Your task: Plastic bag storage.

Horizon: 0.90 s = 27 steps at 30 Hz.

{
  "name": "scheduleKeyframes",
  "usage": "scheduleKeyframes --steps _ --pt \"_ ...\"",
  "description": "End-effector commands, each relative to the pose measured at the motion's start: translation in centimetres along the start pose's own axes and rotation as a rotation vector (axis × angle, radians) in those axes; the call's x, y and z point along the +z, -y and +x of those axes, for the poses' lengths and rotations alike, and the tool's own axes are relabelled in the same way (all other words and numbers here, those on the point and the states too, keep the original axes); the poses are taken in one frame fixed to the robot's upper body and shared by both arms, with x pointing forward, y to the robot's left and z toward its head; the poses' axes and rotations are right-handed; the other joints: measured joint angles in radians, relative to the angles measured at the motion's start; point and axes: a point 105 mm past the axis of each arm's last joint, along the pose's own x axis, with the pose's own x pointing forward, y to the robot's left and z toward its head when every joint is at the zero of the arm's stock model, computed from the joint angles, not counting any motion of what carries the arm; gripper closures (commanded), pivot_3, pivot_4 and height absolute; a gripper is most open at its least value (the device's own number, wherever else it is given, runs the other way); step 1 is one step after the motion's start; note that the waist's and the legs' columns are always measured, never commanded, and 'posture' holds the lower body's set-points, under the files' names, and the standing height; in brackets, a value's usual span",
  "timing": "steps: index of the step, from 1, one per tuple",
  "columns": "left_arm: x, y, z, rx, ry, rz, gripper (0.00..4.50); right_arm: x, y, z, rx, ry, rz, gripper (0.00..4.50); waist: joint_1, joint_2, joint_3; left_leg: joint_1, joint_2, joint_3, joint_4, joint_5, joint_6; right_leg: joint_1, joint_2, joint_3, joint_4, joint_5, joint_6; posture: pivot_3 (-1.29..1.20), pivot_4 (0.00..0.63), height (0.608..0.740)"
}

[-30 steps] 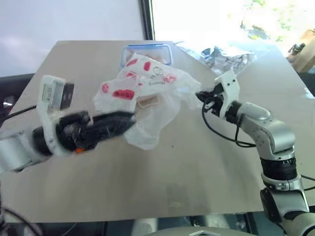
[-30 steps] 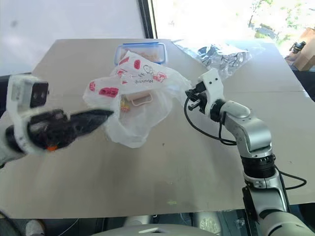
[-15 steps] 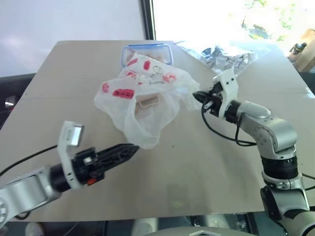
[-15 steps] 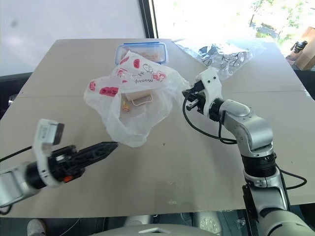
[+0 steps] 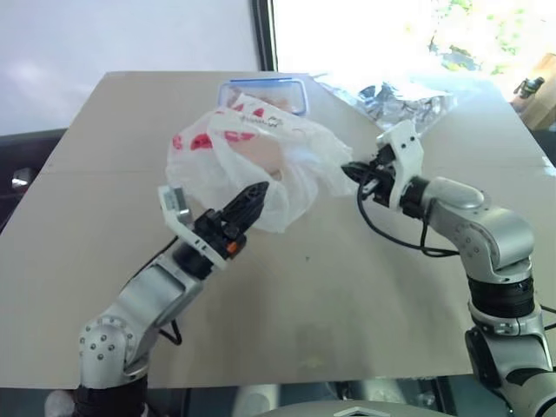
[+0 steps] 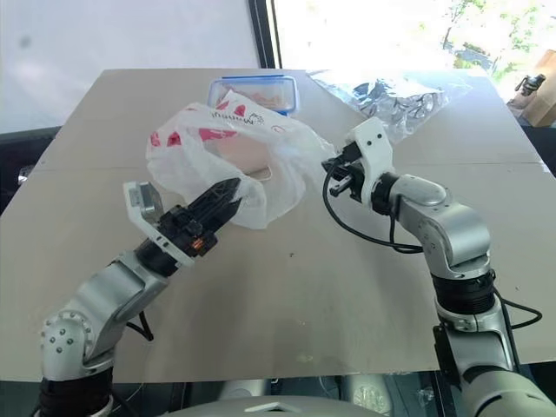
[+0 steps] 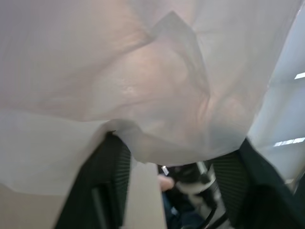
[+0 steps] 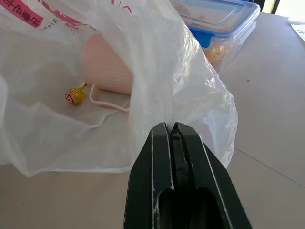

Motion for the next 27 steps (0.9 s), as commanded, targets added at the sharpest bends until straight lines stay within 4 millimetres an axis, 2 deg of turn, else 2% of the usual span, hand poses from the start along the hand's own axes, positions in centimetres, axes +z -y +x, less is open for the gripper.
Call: scheduleKeyframes --steps 1,2,3,6,9,12,14,18,20,23,27 --pt "1.2 1.8 -0.2 -0.076 0.093 -0.027 3.7 1.4 0.0 -0.3 -0.006 0.05 -0.023 4.5 0.001 0.0 0.0 0.0 0.0 0.0 0.0 0.0 0.0 0.0 0.0 0.0 0.0 0.0 0.0 0.0 0.15 0.74" --pt "1.3 2.1 -0.3 -0.089 0.106 -0.032 4.21 1.5 0.2 -0.3 -0.01 0.056 -0.016 4.5 0.001 0.0 0.0 0.0 0.0 -0.001 0.001 0.0 0.0 0.001 0.0 -0.001 0.0 0.0 0.0 0.0 0.15 0.74" --pt "1.4 2.4 -0.4 -0.104 0.124 -0.038 4.48 1.5 0.3 -0.3 -0.013 0.06 -0.012 4.5 0.001 0.0 0.0 0.0 0.0 -0.001 0.001 0.0 0.0 0.001 0.0 -0.001 0.0 0.0 0.0 0.0 0.15 0.74" --pt "2.1 3.7 -0.8 -0.174 0.178 -0.04 4.48 2.1 0.7 -0.2 -0.015 0.091 0.009 4.5 0.001 0.0 0.0 0.0 0.0 -0.001 0.001 0.0 0.0 0.001 0.0 -0.002 0.0 0.0 0.0 0.0 0.15 0.74" --pt "3.0 6.7 -1.3 -0.333 0.209 0.033 4.48 3.8 1.1 -0.2 0.0 0.167 0.051 4.5 0.001 0.0 0.0 0.0 0.0 -0.001 0.002 0.0 0.0 0.001 0.001 -0.002 0.0 0.0 0.0 0.0 0.15 0.74" --pt "6.5 9.8 -1.4 -0.474 0.302 0.124 4.48 8.7 1.8 -0.9 0.053 0.372 0.146 4.5 0.001 0.0 0.001 0.0 -0.001 -0.001 0.002 0.0 0.0 0.002 0.002 -0.003 0.001 0.0 0.0 0.0 0.15 0.74" --pt "9.1 12.3 -0.9 -0.56 0.31 0.215 4.48 13.3 3.2 -2.1 0.082 0.547 0.233 4.5 0.002 0.0 0.001 0.0 -0.001 -0.001 0.003 0.0 0.0 0.002 0.003 -0.004 0.001 0.0 0.0 0.0 0.15 0.74" --pt "15.5 16.4 -0.6 -0.635 0.384 0.247 4.48 20.4 5.2 -5.7 0.121 0.79 0.322 4.5 0.003 -0.002 0.001 0.0 -0.001 -0.001 0.004 0.0 0.0 0.002 0.004 -0.008 0.002 0.001 -0.001 0.0 0.15 0.74" --pt "17.1 17.5 -0.4 -0.642 0.381 0.25 4.48 22.7 5.9 -8.0 0.118 0.865 0.334 4.5 0.003 -0.002 0.002 -0.005 -0.001 0.0 0.001 -0.001 0.002 -0.002 0.001 -0.007 -0.002 0.0 0.0 0.0 0.15 0.74" --pt "17.0 17.9 0.5 -0.638 0.31 0.264 4.48 24.0 6.2 -10.7 0.087 0.91 0.313 4.5 0.003 -0.002 0.001 -0.017 -0.001 -0.001 0.004 -0.001 0.002 -0.014 0.0 -0.007 0.0 0.0 0.0 0.0 0.15 0.74" --pt "15.2 16.6 2.2 -0.612 0.189 0.25 4.48 24.1 5.7 -13.8 0.03 0.921 0.272 4.5 0.001 -0.002 0.001 -0.019 -0.001 0.001 0.002 -0.001 0.002 -0.014 -0.001 -0.008 0.0 0.0 0.0 0.0 0.15 0.74"
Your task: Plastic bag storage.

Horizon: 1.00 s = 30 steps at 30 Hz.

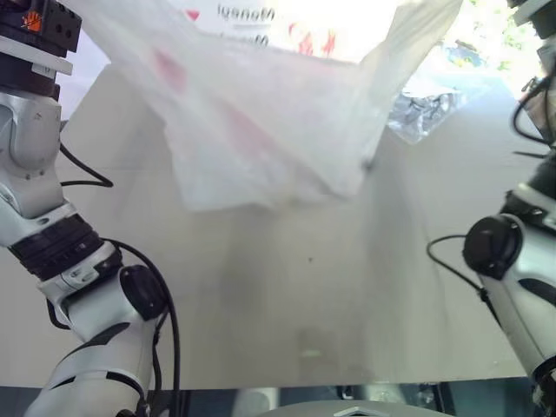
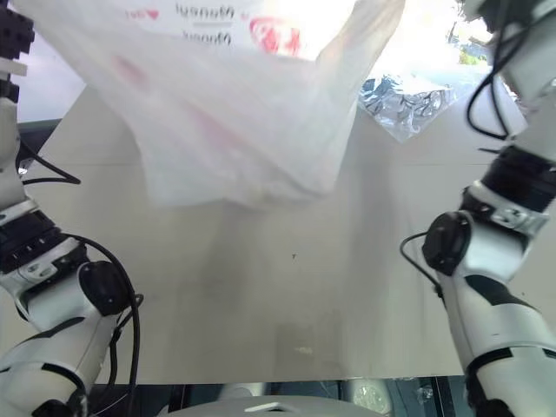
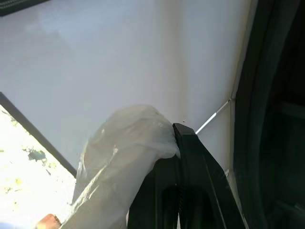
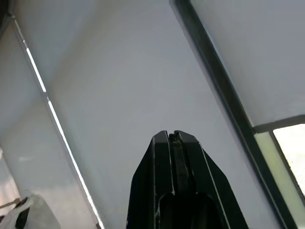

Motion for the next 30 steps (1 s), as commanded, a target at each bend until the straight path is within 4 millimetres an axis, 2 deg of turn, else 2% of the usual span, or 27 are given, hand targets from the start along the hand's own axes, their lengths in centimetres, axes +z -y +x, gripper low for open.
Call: scheduleKeyframes --steps 1,5,6,7,9,10,11,13,14,16,20,25,30 --pt "-2.7 -0.6 0.1 -0.013 -0.125 -0.026 4.48 2.5 -2.3 -1.9 0.018 0.046 -0.056 4.5 -0.001 0.0 0.0 0.0 0.0 0.0 0.0 0.0 0.0 0.0 0.0 0.0 0.0 0.0 0.0 0.0 0.15 0.74" --pt "-4.9 -1.9 -0.5 0.007 -0.223 -0.064 4.48 1.8 -3.1 -4.1 -0.025 0.005 -0.094 4.5 -0.009 0.0 0.0 0.001 0.001 0.001 0.0 0.0 0.0 -0.001 0.0 0.002 0.0 0.0 0.0 0.0 0.15 0.74" --pt "-5.1 -2.1 -0.7 0.014 -0.241 -0.065 4.48 0.9 -3.2 -4.6 -0.033 -0.039 -0.117 4.5 -0.009 0.0 0.0 0.001 0.001 0.001 0.0 0.0 0.0 -0.001 0.001 0.003 0.001 0.0 0.0 0.0 0.15 0.74" --pt "-5.3 -2.6 -1.0 0.032 -0.263 -0.065 4.48 -1.2 -2.9 -5.4 -0.073 -0.152 -0.221 4.5 -0.008 0.0 0.0 0.002 0.002 0.001 0.001 0.0 0.0 -0.001 0.001 0.002 0.001 0.0 0.0 0.0 0.15 0.74" --pt "-5.5 -3.1 -1.6 0.055 -0.29 -0.062 4.48 -4.3 -2.0 -6.7 -0.128 -0.316 -0.351 4.5 -0.007 0.0 0.0 0.002 0.001 0.002 0.001 0.0 0.0 0.0 0.001 0.003 0.001 0.0 0.0 0.0 0.15 0.74" --pt "-5.5 -3.3 -1.8 0.062 -0.298 -0.064 4.48 -7.3 -0.8 -8.2 -0.176 -0.469 -0.41 4.5 -0.009 0.0 0.0 0.003 0.002 0.003 0.0 0.0 0.0 0.0 0.002 0.004 0.001 0.0 0.0 0.0 0.15 0.74" --pt "-5.6 -3.4 -1.9 0.065 -0.303 -0.065 4.5 -9.5 0.4 -9.4 -0.224 -0.574 -0.439 3.95 -0.007 0.0 0.0 0.004 0.002 0.003 0.001 0.0 0.0 -0.001 0.002 0.005 0.002 0.0 0.0 0.0 0.15 0.74" --pt "-5.6 -3.5 -2.0 0.067 -0.309 -0.067 4.5 -11.5 1.8 -11.0 -0.285 -0.673 -0.483 3.25 -0.007 0.0 0.0 0.004 0.002 0.004 0.003 0.0 0.0 0.0 0.002 0.004 0.003 0.0 0.0 0.0 0.15 0.74" --pt "-5.7 -3.5 -2.0 0.065 -0.312 -0.068 4.5 -11.8 2.2 -11.0 -0.299 -0.686 -0.521 2.76 -0.005 0.0 0.0 0.003 0.001 0.003 0.003 0.0 0.0 0.0 0.002 0.004 0.003 0.0 0.0 0.0 0.15 0.74" --pt "-5.9 -3.3 -2.1 0.061 -0.322 -0.062 4.5 -12.8 1.0 -10.3 -0.225 -0.694 -0.458 1.74 -0.003 0.001 0.0 0.003 0.001 0.004 0.005 0.0 0.0 -0.002 0.001 0.006 0.007 0.0 0.0 0.0 0.15 0.74" --pt "-6.1 -3.0 -2.2 0.051 -0.318 -0.053 4.5 -13.8 0.6 -8.4 -0.201 -0.668 -0.325 1.74 -0.004 0.0 0.0 0.004 0.001 0.003 0.005 0.001 0.0 -0.002 0.003 0.006 0.007 0.0 0.0 0.0 0.15 0.74" --pt "-6.4 -3.0 -2.5 0.058 -0.301 -0.043 4.5 -13.7 -2.1 -6.2 -0.054 -0.599 -0.078 1.74 -0.002 0.0 0.0 0.003 0.001 0.002 0.005 0.001 -0.001 -0.002 0.002 0.005 0.007 0.0 0.0 0.0 0.15 0.74" --pt "-6.5 -2.9 -2.3 0.07 -0.277 -0.038 4.5 -13.5 -2.3 -5.3 -0.033 -0.603 -0.036 1.74 0.001 0.0 0.0 0.002 0.001 0.001 0.005 0.001 0.0 -0.001 0.001 0.003 0.006 0.0 0.0 0.0 0.15 0.74"
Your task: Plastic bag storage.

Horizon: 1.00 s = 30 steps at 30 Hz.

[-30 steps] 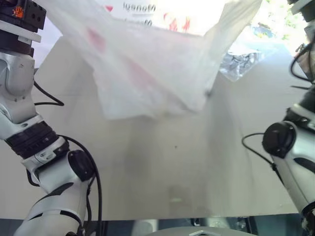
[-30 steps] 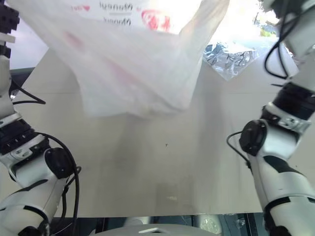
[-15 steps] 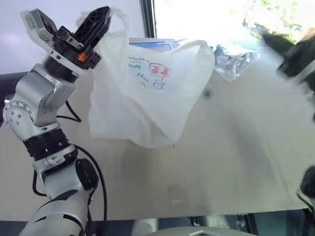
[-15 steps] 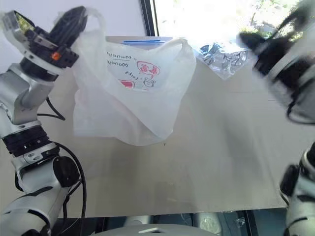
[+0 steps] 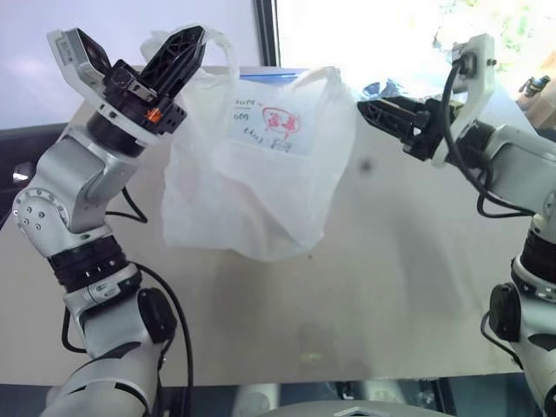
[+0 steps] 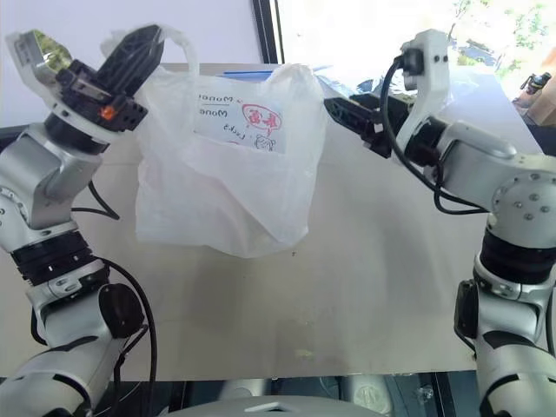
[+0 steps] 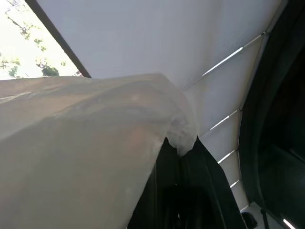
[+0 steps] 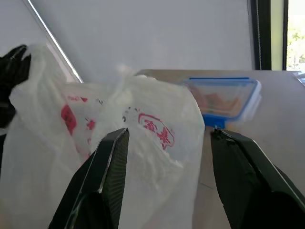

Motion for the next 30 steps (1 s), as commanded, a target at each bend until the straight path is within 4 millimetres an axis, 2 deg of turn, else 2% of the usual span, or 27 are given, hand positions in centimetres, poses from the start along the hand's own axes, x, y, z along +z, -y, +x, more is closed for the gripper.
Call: scheduleKeyframes --steps 1,6,11,15,18,21,22,23,25,27,30 --pt "0.1 1.4 0.1 -0.035 0.02 0.042 4.5 1.2 -0.6 0.1 0.037 0.038 0.028 1.74 -0.001 0.0 0.0 0.0 0.0 0.0 0.0 0.0 0.0 0.0 0.0 0.0 0.0 0.0 0.0 0.0 0.15 0.74" --pt "0.1 1.4 0.3 -0.026 0.036 0.039 4.5 1.5 -1.5 0.6 0.106 0.049 0.096 1.74 -0.006 0.0 0.0 0.001 0.001 0.0 0.0 0.0 0.0 0.0 0.001 0.001 0.001 0.0 0.0 0.0 0.15 0.74" --pt "-0.1 1.4 0.5 -0.026 0.04 0.031 4.5 0.1 -1.6 1.4 0.091 -0.019 0.087 1.74 -0.005 0.0 0.0 0.001 0.0 0.001 0.0 0.0 0.0 0.0 0.001 0.0 0.001 0.0 0.0 0.0 0.15 0.74" --pt "-0.1 1.4 0.6 -0.03 0.043 0.027 4.5 0.3 -2.6 2.1 0.131 -0.029 0.081 1.74 -0.005 0.0 0.0 0.001 0.0 0.0 0.0 0.0 0.0 0.0 0.001 0.0 0.002 0.0 0.0 0.0 0.15 0.74" --pt "-0.2 1.3 0.8 -0.03 0.042 0.023 4.5 0.1 -2.4 2.4 0.119 -0.046 0.059 1.74 -0.005 0.0 0.0 0.001 0.0 0.0 0.0 0.0 0.0 -0.001 0.001 0.0 0.002 0.0 0.0 0.0 0.15 0.74" --pt "-0.5 1.4 1.0 -0.037 0.038 0.018 4.5 0.0 -2.1 2.5 0.111 -0.054 0.044 2.41 -0.004 0.0 0.0 0.001 0.0 0.0 0.0 0.0 0.0 -0.001 0.001 0.0 0.001 0.0 0.0 0.0 0.15 0.74" --pt "-0.5 1.4 1.0 -0.038 0.038 0.016 4.5 0.0 -2.0 2.5 0.107 -0.052 0.038 2.86 -0.004 0.0 0.0 0.001 0.0 0.0 0.0 0.0 0.0 -0.001 0.001 0.0 0.001 0.0 0.0 0.0 0.15 0.74" --pt "-0.5 1.4 1.1 -0.042 0.038 0.015 4.5 0.1 -1.8 2.5 0.1 -0.05 0.028 3.52 -0.004 0.0 0.0 0.001 0.0 0.0 0.0 0.0 0.0 -0.001 0.001 0.0 0.001 0.0 0.0 0.0 0.15 0.74" --pt "-0.5 1.5 1.3 -0.047 0.038 0.011 4.5 0.3 -1.5 2.3 0.091 -0.044 0.01 4.29 -0.003 0.0 0.0 0.001 0.0 0.0 0.0 0.0 0.0 -0.001 0.001 0.0 0.001 0.0 0.0 0.0 0.15 0.74" --pt "-0.5 1.7 1.6 -0.064 0.032 0.008 4.5 0.9 -1.0 2.0 0.074 -0.027 -0.017 4.45 -0.003 0.0 0.0 0.0 0.0 0.0 0.0 0.0 0.0 -0.001 0.001 0.0 0.001 0.0 0.0 0.0 0.15 0.74" --pt "-0.1 3.3 2.3 -0.127 0.033 0.03 4.5 4.7 -0.3 0.6 0.066 0.087 -0.046 4.45 -0.001 0.0 0.001 0.0 0.0 0.0 0.0 0.0 0.0 -0.001 0.001 0.0 0.001 0.0 0.0 0.0 0.15 0.74"
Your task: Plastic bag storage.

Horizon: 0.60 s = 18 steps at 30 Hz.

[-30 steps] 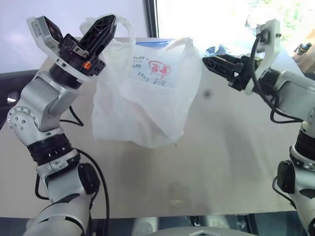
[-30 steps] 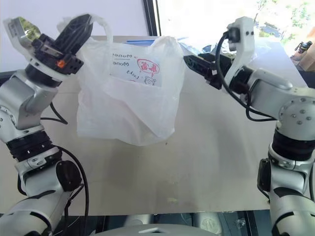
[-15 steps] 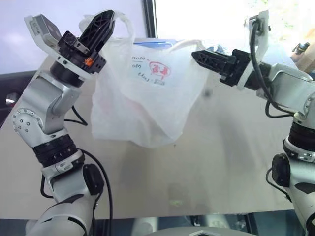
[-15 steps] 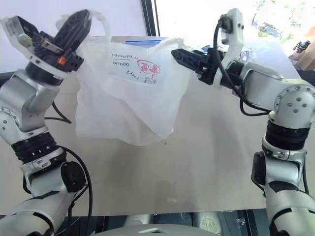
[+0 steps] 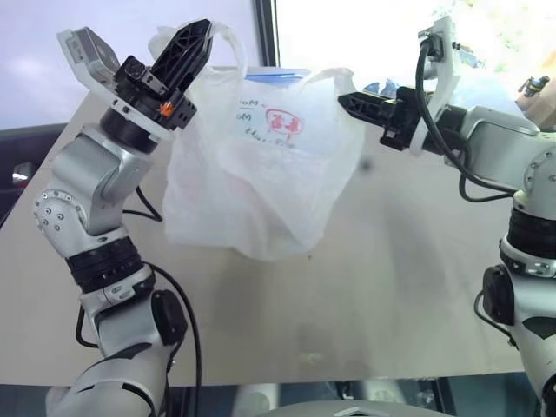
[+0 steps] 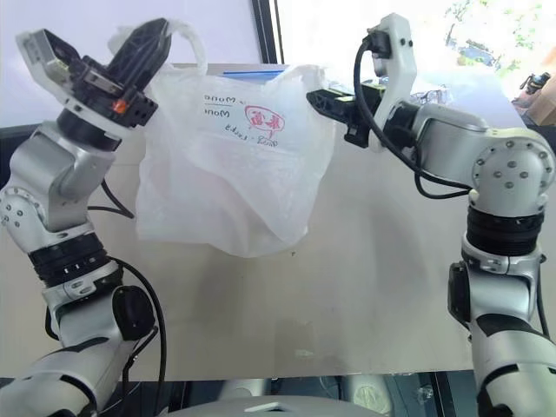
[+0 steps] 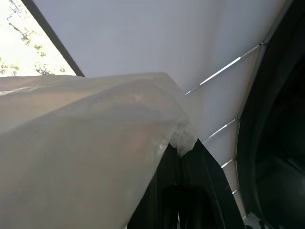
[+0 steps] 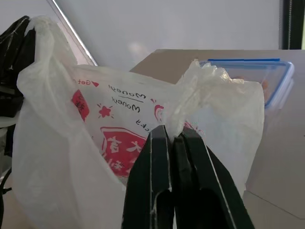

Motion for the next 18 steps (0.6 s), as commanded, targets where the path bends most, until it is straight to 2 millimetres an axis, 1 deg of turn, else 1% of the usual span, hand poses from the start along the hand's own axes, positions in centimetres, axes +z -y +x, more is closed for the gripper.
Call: scheduleKeyframes --steps 1,3,5,7,10,11,15,18 --pt "0.7 3.5 1.1 -0.131 0.001 0.065 4.5 6.5 -0.6 -2.9 0.029 0.218 -0.079 4.45 0.002 0.0 0.001 0.0 0.0 0.0 0.0 0.0 0.0 0.0 0.0 0.0 0.0 0.0 0.0 0.0 0.15 0.74" --pt "1.2 4.7 1.5 -0.166 0.004 0.083 4.5 8.9 -1.3 -4.6 0.063 0.294 -0.094 4.45 0.002 0.0 0.001 -0.001 0.0 0.0 0.0 0.0 0.0 0.0 0.0 0.0 -0.001 0.0 0.0 0.0 0.15 0.74" --pt "1.7 5.5 1.9 -0.187 -0.003 0.101 4.5 10.5 -2.0 -6.0 0.088 0.34 -0.119 4.45 0.002 0.0 0.0 -0.001 0.0 0.001 -0.001 0.0 0.0 0.0 0.0 -0.001 -0.003 0.0 0.0 0.0 0.15 0.74" --pt "2.1 5.9 2.1 -0.195 -0.006 0.11 4.5 11.1 -2.6 -7.1 0.095 0.356 -0.132 4.45 0.001 0.0 0.0 -0.001 0.0 0.003 -0.002 0.0 0.0 0.001 0.0 -0.001 -0.005 0.0 0.0 0.0 0.15 0.74" --pt "2.3 5.8 2.0 -0.189 -0.017 0.111 4.5 10.7 -3.3 -7.9 0.094 0.35 -0.159 4.45 -0.003 0.0 0.0 -0.001 0.0 0.005 -0.003 0.0 0.0 0.001 0.0 0.0 -0.005 0.0 0.0 0.0 0.15 0.74" --pt "2.2 5.5 1.9 -0.179 -0.027 0.111 4.5 10.4 -3.5 -8.1 0.098 0.35 -0.149 4.45 -0.004 0.0 0.0 -0.001 0.0 0.005 -0.003 0.0 0.0 0.001 0.0 0.0 -0.005 0.0 0.0 0.0 0.15 0.74" --pt "0.9 3.2 1.1 -0.077 -0.097 0.122 4.5 7.7 -3.8 -8.2 0.075 0.308 -0.111 4.45 -0.003 0.0 0.0 0.0 0.001 0.005 -0.003 0.0 0.0 0.001 0.0 0.0 -0.005 0.0 0.0 0.0 0.15 0.74" --pt "-1.1 0.5 -0.2 0.044 -0.186 0.16 4.5 4.1 -3.6 -8.3 0.029 0.204 -0.111 4.45 0.0 0.0 0.0 -0.001 0.001 0.005 -0.003 0.0 0.0 0.001 0.0 0.0 -0.005 0.0 0.0 0.0 0.15 0.74"
